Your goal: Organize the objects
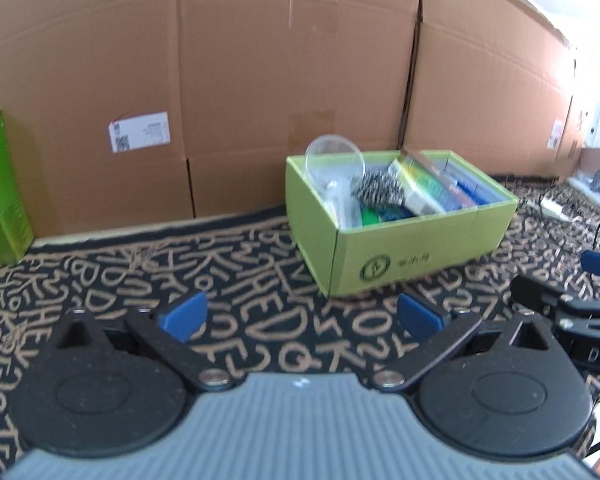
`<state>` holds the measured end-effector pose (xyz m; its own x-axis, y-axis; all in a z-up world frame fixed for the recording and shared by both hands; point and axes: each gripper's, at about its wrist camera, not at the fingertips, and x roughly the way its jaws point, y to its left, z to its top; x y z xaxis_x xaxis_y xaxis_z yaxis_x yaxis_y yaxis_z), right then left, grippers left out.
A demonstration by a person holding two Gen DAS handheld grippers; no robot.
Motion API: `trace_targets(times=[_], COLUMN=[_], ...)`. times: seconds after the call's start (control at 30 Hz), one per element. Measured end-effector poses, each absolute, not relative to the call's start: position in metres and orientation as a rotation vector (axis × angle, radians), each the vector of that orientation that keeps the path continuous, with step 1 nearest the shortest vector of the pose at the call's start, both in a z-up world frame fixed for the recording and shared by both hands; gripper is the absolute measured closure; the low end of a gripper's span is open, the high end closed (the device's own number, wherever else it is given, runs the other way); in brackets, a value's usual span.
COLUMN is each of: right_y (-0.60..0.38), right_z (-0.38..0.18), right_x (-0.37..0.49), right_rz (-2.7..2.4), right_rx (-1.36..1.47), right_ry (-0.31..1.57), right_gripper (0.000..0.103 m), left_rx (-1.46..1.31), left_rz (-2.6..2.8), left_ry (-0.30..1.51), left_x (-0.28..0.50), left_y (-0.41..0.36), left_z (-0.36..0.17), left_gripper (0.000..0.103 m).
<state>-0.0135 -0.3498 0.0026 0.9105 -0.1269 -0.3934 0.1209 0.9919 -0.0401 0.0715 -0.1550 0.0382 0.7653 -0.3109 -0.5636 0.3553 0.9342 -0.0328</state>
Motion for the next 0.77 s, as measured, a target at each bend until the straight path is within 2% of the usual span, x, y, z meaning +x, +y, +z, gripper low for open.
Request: trace_targets(times=[0.77], right_y=[-0.341], right_z=[-0.003], right_x=[-0.025], right_rz=[-0.133], right_rx=[0.010], right_ry=[0.426], right_gripper=[0.004], left_rx=[0.080], left_rz=[-0.382], left_ry=[0.616], left_x=[0.056], left_y=[-0.148], left_z=[0.037], left_gripper=[0.000])
